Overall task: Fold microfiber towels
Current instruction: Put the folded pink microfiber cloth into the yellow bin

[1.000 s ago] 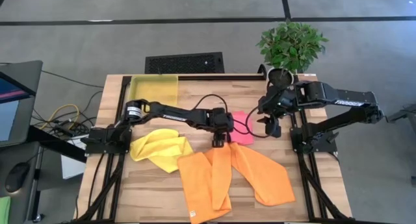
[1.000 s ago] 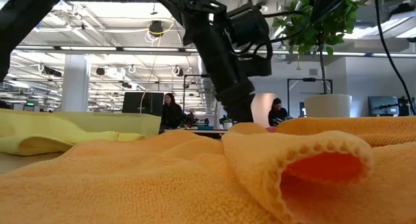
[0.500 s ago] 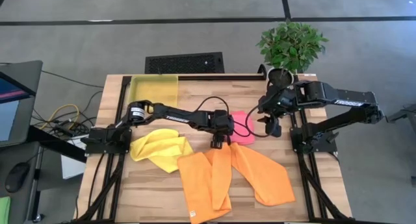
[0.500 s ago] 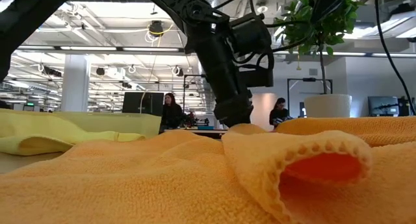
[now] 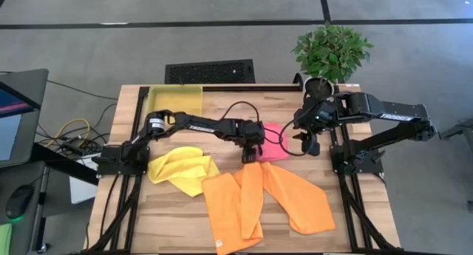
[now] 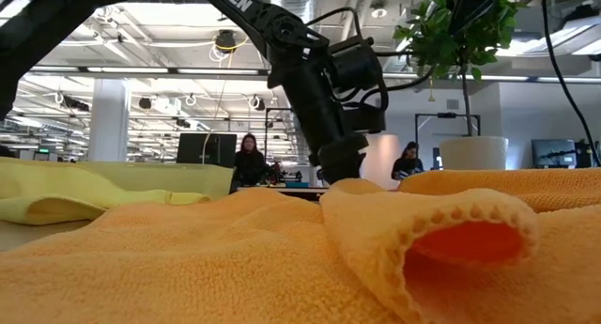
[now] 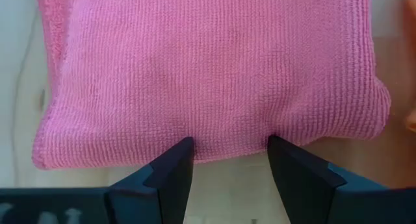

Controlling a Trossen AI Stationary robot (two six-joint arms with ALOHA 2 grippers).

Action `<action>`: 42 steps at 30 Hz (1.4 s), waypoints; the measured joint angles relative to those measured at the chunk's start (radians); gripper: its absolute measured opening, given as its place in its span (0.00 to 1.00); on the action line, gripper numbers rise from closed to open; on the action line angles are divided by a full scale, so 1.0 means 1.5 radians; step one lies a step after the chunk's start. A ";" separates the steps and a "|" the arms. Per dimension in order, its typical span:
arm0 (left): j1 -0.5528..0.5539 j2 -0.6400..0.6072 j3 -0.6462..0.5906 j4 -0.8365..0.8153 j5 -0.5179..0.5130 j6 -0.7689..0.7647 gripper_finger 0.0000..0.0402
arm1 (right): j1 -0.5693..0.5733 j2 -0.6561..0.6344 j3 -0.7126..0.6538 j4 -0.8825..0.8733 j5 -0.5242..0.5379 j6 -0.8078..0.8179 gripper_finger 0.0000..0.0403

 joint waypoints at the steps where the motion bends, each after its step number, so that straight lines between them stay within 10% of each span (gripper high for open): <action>1: 0.003 0.000 0.000 -0.005 0.000 -0.012 0.48 | 0.000 0.000 0.000 0.000 0.000 0.000 0.45; 8: 0.013 -0.001 0.003 -0.062 -0.012 -0.047 0.42 | 0.000 0.000 0.000 0.000 0.000 0.000 0.45; 19: 0.016 -0.002 0.002 -0.085 -0.022 -0.056 0.02 | 0.000 0.000 0.000 0.001 0.000 0.001 0.45; 33: 0.041 -0.051 -0.002 -0.288 -0.023 -0.017 0.00 | 0.000 0.000 0.000 0.006 0.000 0.001 0.45; 42: 0.080 -0.102 -0.002 -0.460 -0.148 0.064 0.00 | 0.000 0.000 0.000 0.009 0.000 0.001 0.45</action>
